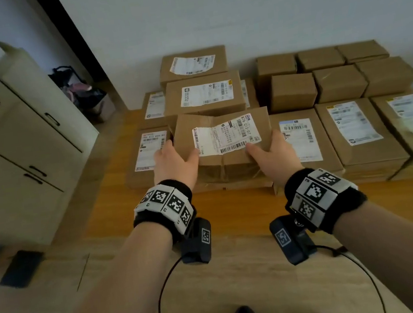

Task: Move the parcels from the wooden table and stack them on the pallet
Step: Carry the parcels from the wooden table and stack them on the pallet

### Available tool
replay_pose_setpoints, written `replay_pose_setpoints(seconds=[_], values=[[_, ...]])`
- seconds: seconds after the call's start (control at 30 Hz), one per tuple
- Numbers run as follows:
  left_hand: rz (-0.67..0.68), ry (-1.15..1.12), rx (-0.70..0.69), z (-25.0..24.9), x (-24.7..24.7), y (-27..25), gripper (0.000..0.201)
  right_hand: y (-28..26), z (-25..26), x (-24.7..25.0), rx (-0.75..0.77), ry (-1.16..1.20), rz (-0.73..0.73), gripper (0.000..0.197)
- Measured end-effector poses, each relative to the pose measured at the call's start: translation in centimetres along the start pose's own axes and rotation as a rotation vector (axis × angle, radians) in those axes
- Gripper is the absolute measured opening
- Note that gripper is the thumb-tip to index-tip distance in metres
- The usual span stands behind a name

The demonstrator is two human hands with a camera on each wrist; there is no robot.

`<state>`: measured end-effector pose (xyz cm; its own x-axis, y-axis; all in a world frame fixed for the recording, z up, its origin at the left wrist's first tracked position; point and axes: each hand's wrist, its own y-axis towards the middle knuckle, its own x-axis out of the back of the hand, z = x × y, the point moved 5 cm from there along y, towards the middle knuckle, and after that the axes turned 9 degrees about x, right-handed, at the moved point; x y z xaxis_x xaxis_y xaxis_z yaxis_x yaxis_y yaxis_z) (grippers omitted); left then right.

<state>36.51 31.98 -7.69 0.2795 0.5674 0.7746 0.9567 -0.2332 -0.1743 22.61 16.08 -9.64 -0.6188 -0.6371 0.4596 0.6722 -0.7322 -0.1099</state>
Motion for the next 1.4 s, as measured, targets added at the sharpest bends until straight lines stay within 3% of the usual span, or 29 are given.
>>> replay_pose_setpoints(seconds=[0.13,0.27,0.47,0.53,0.73,0.83,1.03,1.27,1.4], values=[[0.027,0.024,-0.040,-2.3,-1.1,-2.1,0.057,-1.2,-0.5,3.8,0.029,0.034,-0.087,0.049],[0.063,-0.047,-0.132,-5.8,-3.6,-5.0,0.063,-2.2,-2.2,9.2,0.075,-0.001,-0.191,0.060],[0.125,-0.213,-0.215,-13.5,-9.1,-12.9,0.051,-4.8,-6.4,20.4,0.132,0.054,-0.317,0.058],[0.156,-0.264,-0.253,-16.3,-11.3,-16.1,0.053,-6.1,-8.1,24.5,0.143,0.102,-0.358,0.051],[0.239,-0.365,-0.342,-23.7,-17.7,-23.9,0.057,-10.2,-12.7,35.7,0.166,0.200,-0.468,0.057],[0.267,-0.311,-0.406,-27.0,-20.2,-26.3,0.060,-11.1,-14.6,40.0,0.174,0.268,-0.467,0.058],[0.361,-0.277,-0.485,-32.4,-24.5,-28.8,0.069,-10.3,-17.9,46.2,0.160,0.391,-0.497,0.063],[0.492,-0.317,-0.377,-39.0,-29.3,-27.1,0.090,-5.5,-20.0,52.3,0.117,0.505,-0.548,0.057],[0.658,-0.355,-0.294,-43.8,-33.1,-24.6,0.098,-1.9,-19.9,56.6,0.120,0.484,-0.608,0.051]])
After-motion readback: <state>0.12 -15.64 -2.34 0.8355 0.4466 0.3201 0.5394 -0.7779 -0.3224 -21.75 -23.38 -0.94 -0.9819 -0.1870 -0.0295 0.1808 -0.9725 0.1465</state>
